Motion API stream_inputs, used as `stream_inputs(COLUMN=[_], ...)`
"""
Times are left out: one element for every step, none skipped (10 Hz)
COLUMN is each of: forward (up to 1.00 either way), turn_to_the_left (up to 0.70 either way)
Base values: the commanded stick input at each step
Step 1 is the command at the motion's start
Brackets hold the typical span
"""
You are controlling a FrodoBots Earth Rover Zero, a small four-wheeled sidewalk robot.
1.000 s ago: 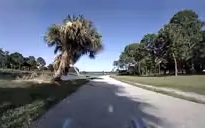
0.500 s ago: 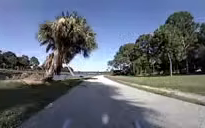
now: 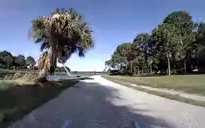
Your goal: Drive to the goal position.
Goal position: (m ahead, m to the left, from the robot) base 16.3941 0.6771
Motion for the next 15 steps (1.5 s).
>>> stream_inputs(forward=[0.7,0.7,0.7,0.7,0.7,0.7,0.7,0.7,0.7,0.7,0.7,0.7,0.7,0.7,0.7], turn_to_the_left=[0.35,0.35,0.35,0.18,0.0,0.0,0.0,0.0,0.0,0.0,0.0,0.0,0.0,0.0,0.0])
